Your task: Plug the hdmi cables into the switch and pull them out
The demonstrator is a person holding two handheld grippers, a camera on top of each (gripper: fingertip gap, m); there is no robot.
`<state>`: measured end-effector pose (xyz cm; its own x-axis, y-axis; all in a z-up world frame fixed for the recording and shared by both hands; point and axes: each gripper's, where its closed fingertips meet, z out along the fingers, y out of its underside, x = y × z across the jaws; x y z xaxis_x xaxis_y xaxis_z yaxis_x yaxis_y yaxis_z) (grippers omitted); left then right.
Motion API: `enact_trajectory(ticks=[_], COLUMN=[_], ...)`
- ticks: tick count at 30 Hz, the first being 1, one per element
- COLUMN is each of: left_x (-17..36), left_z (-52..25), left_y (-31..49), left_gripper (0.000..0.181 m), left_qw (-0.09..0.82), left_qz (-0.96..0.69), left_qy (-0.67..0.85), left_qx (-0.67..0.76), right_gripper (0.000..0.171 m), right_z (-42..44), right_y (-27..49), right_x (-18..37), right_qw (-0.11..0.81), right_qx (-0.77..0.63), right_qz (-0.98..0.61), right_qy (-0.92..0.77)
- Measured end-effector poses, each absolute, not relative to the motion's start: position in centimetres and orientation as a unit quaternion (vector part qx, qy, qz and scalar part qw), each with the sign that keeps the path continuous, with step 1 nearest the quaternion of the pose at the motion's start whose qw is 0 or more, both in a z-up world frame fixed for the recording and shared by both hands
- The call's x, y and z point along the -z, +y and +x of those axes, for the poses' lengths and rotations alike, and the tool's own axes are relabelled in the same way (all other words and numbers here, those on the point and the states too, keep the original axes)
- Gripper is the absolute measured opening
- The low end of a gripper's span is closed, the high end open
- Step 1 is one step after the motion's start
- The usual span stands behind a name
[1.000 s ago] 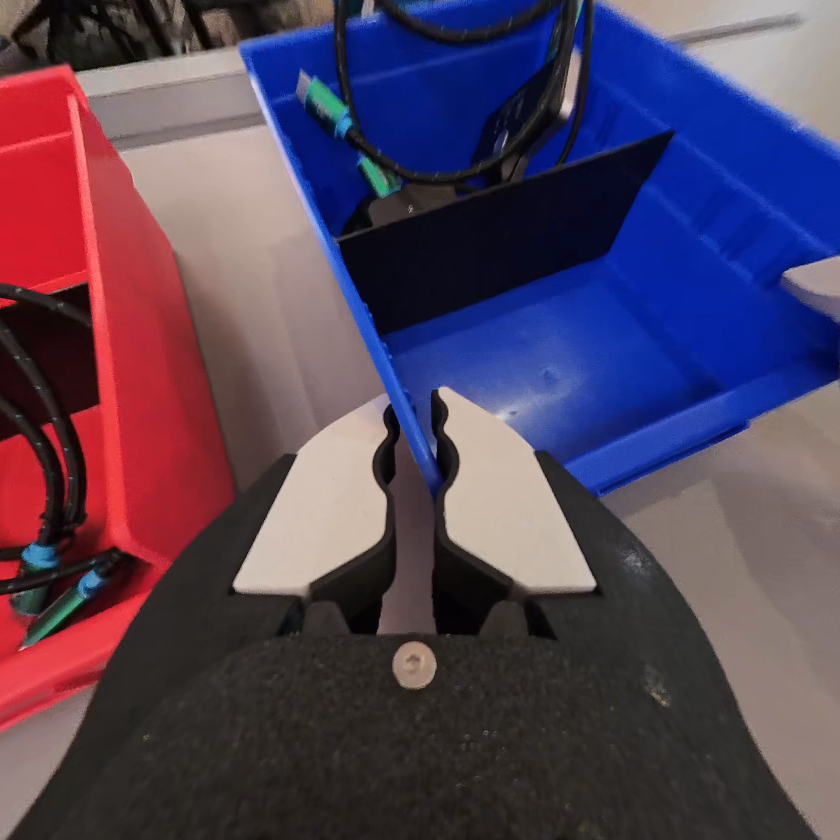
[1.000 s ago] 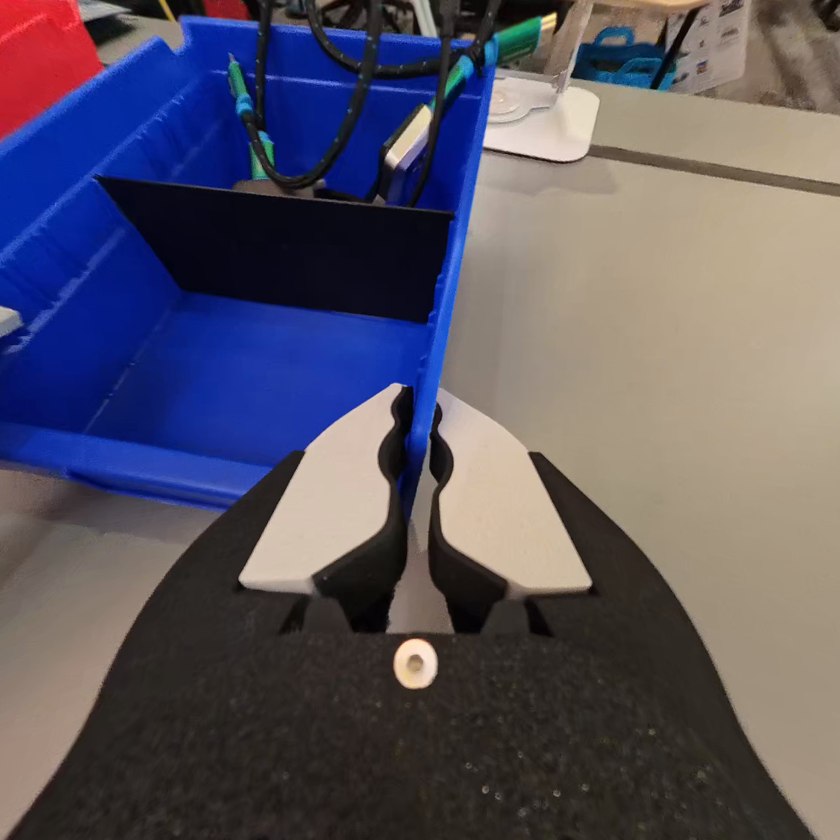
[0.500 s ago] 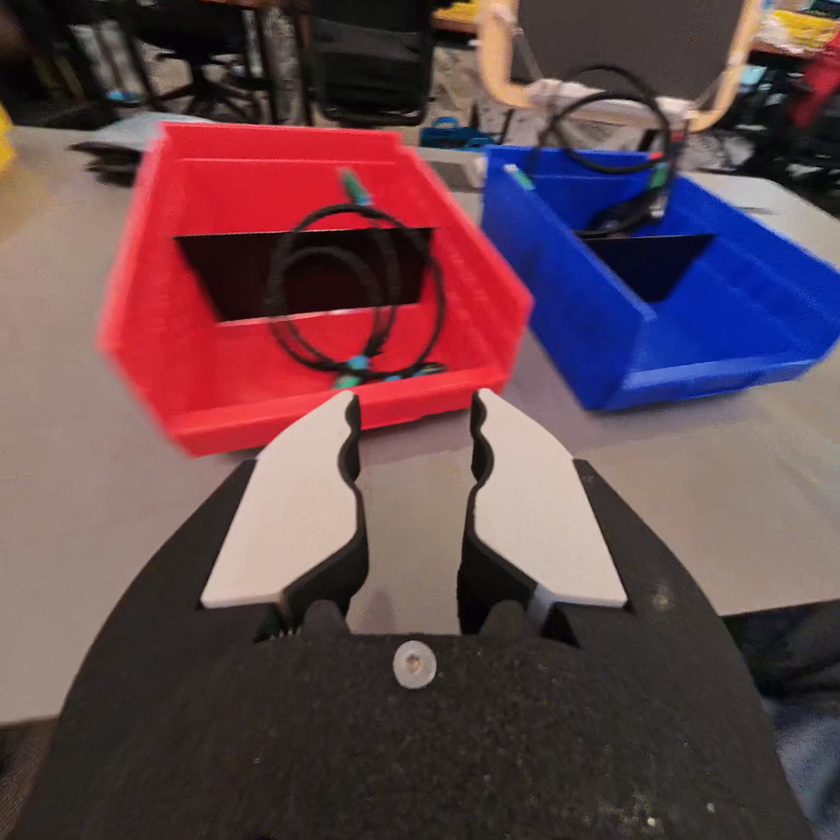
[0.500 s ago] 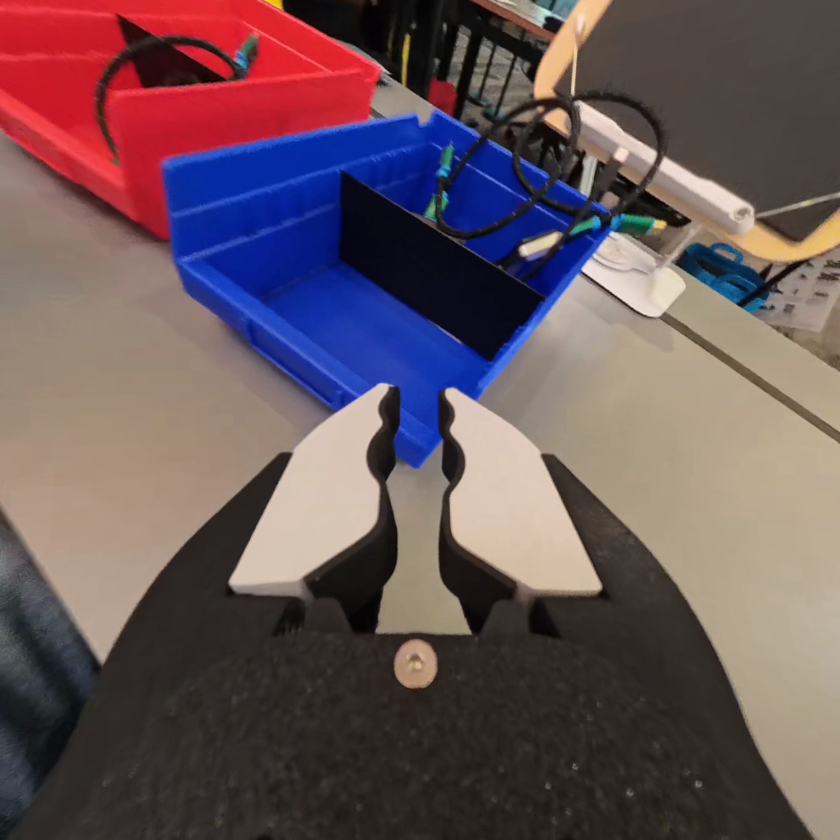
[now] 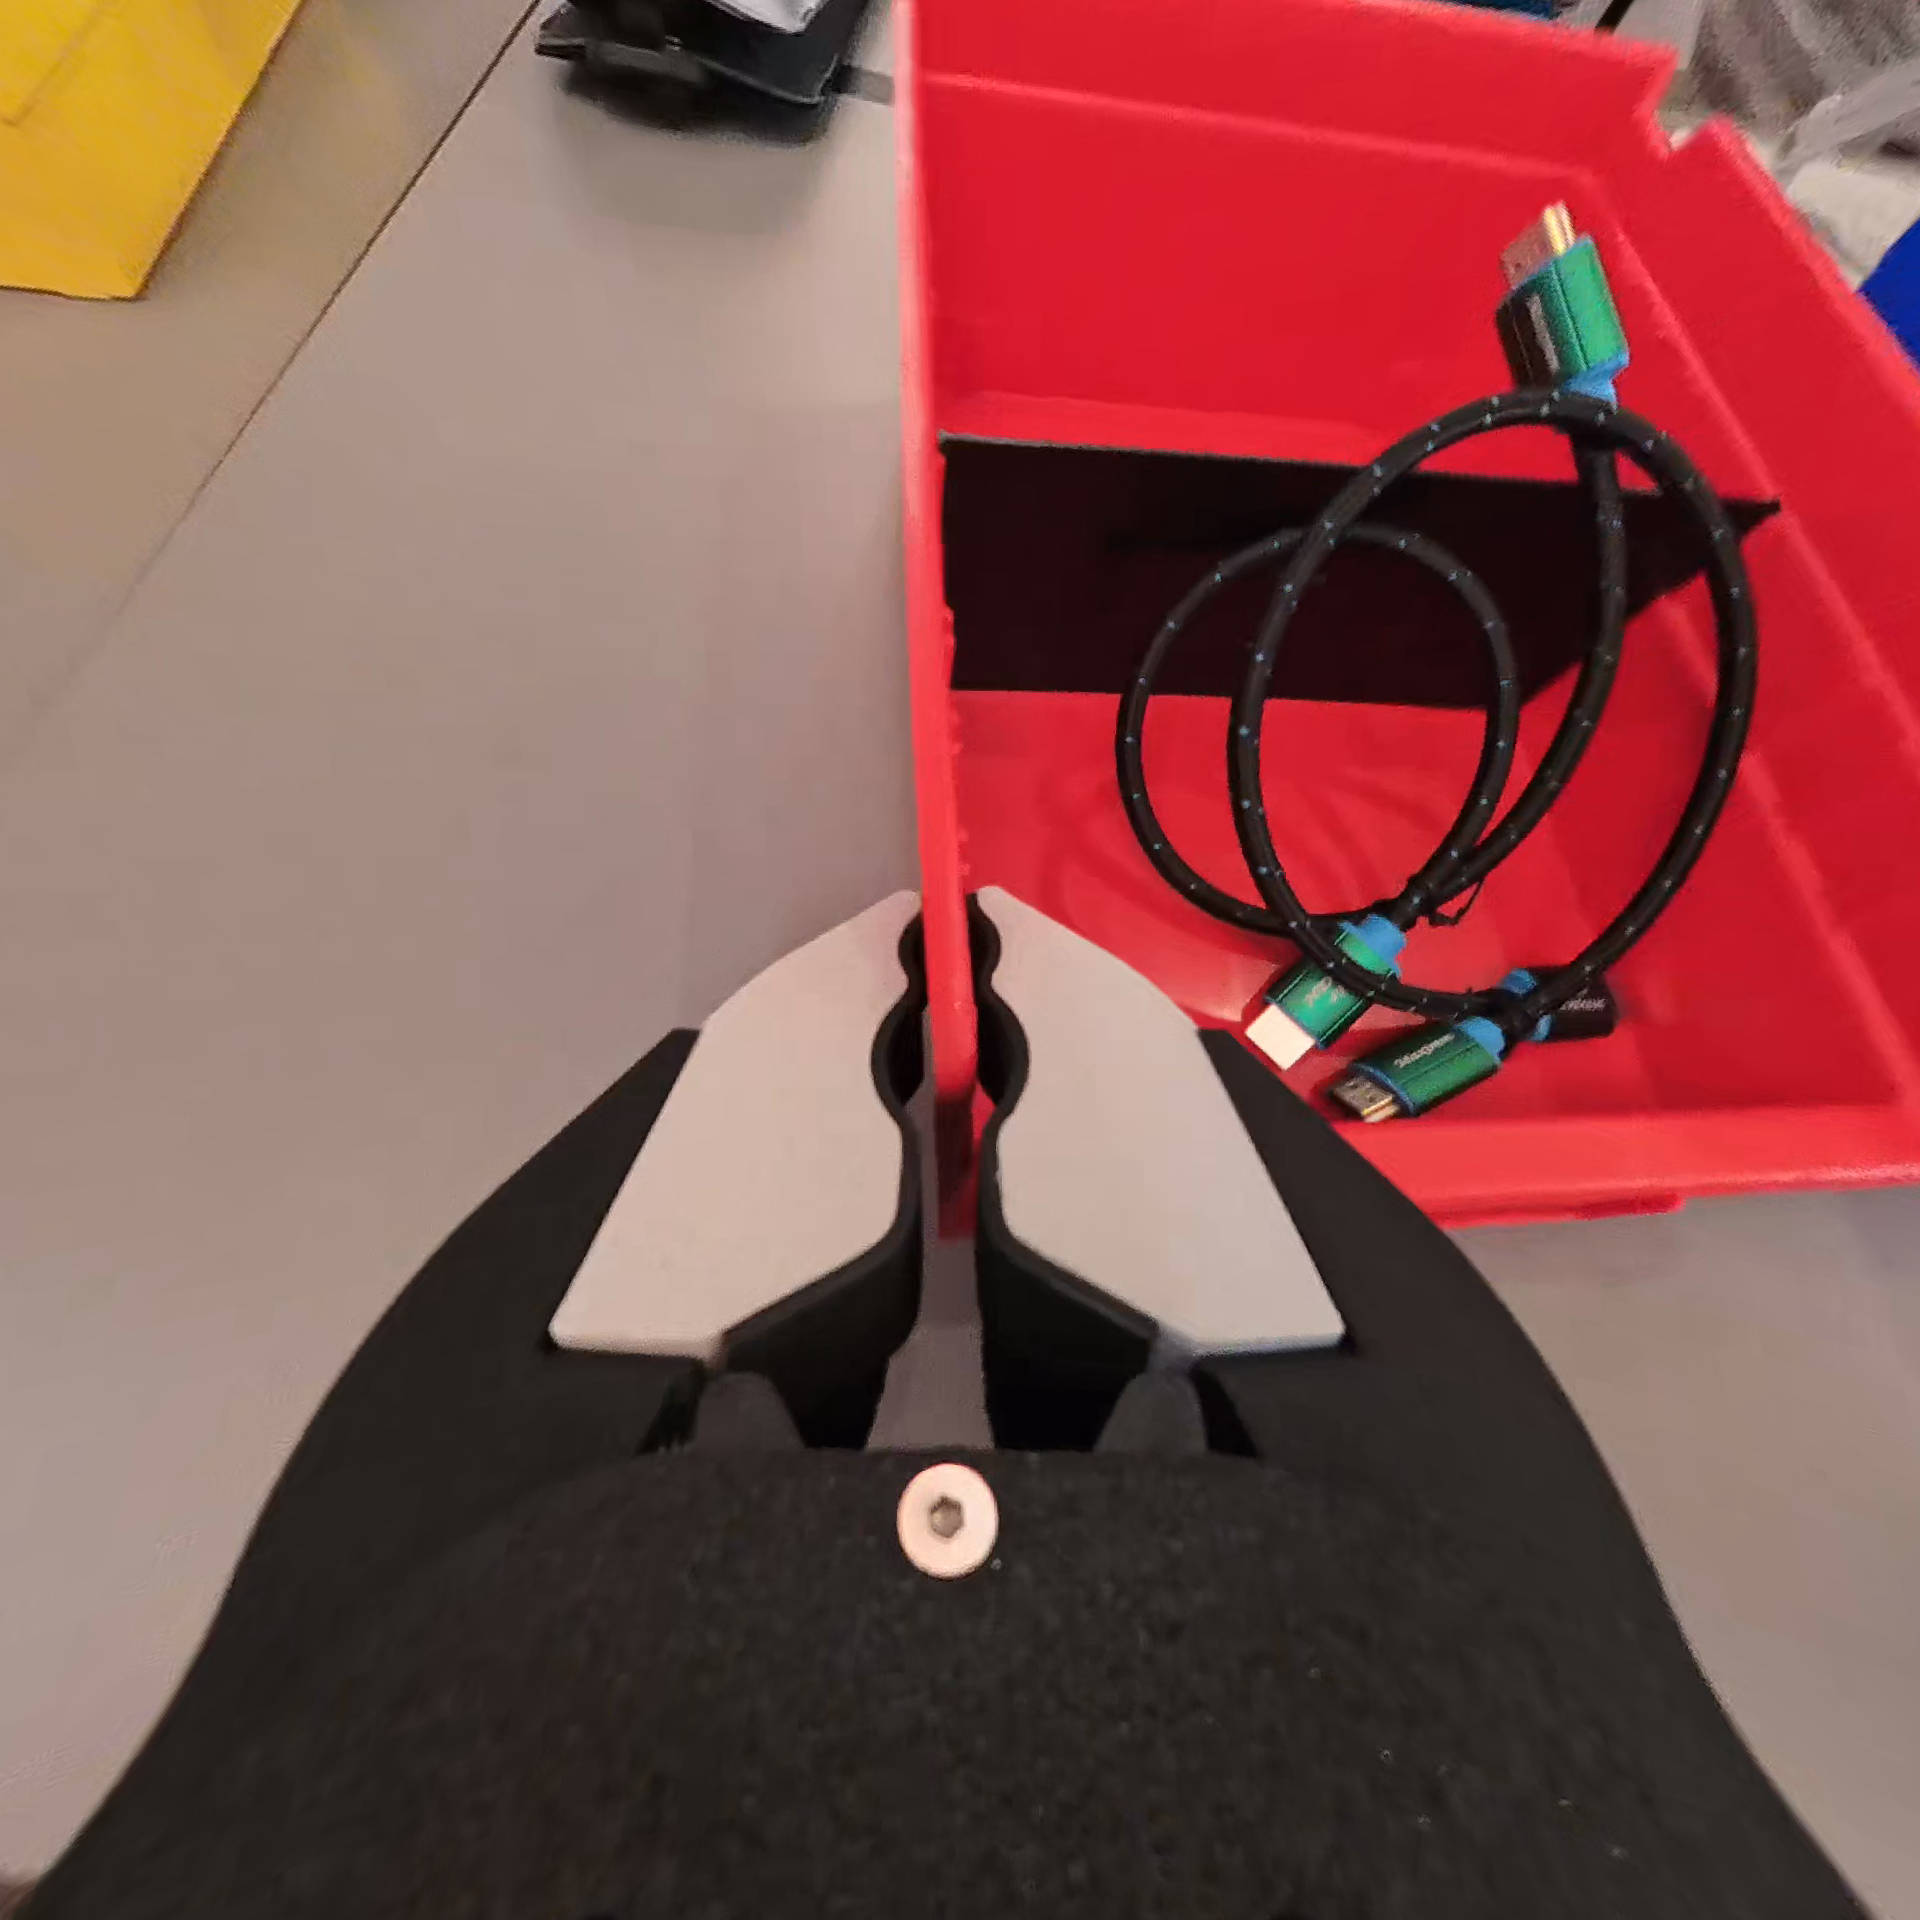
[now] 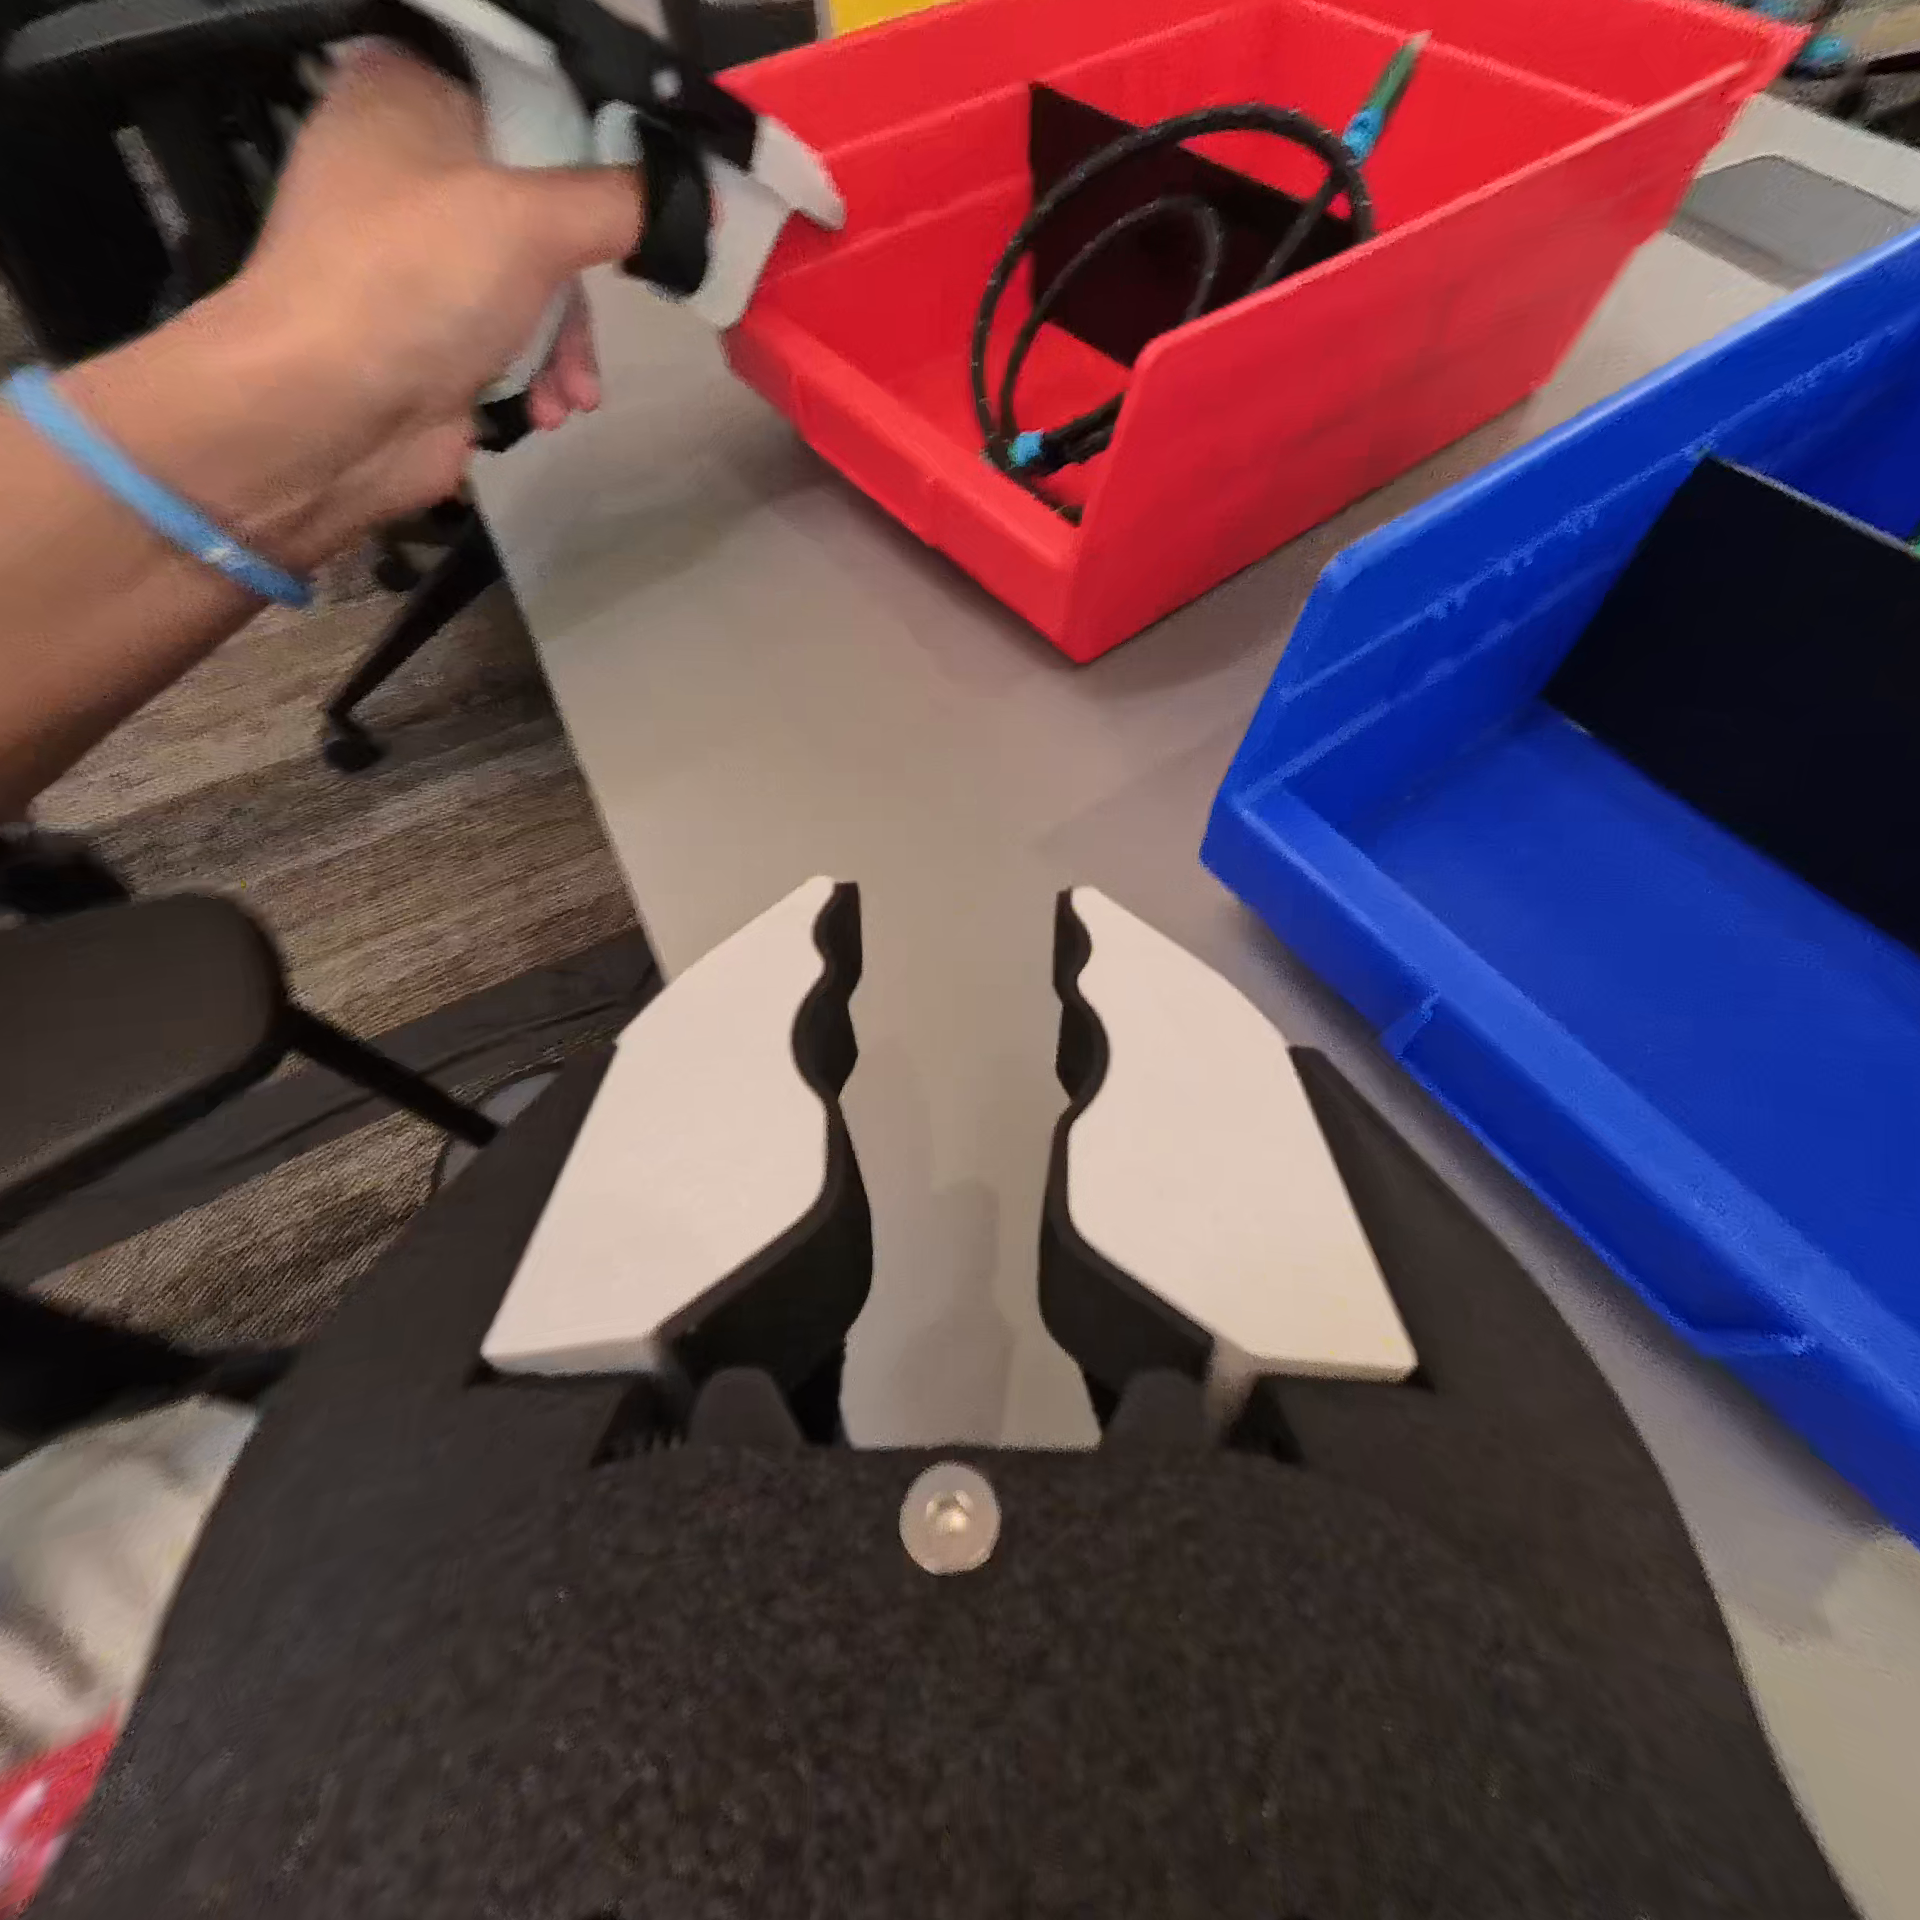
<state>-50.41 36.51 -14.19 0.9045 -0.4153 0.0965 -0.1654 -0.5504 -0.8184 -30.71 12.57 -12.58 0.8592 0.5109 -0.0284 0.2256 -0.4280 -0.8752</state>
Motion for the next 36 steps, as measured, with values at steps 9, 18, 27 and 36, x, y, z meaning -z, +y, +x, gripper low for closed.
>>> enact_trajectory(ticks=[9,18,27,36], left_x=[14.7,14.4,4.2,-8.5], left_z=[-51.8,-53.0,-49.5,-27.7], left_y=[29.8,24.5,21.7,20.4], left_gripper=[0.009,0.007,0.008,0.006], left_qw=[0.451,0.467,0.576,0.616], left_qz=[-0.870,-0.861,-0.788,-0.701], left_qy=[0.178,0.183,0.193,0.336], left_qx=[0.091,0.083,0.096,0.132], right_gripper=[0.049,0.005,0.005,0.005], right_z=[-34.9,-34.2,-31.1,-12.0], right_y=[20.8,21.9,18.9,11.2], right_x=[12.7,14.4,3.9,-7.8], right_qw=[0.522,0.481,0.604,0.666], right_qx=[-0.067,0.023,0.080,0.176], right_qz=[-0.841,-0.871,-0.786,-0.723], right_qy=[-0.123,-0.097,-0.102,0.051])
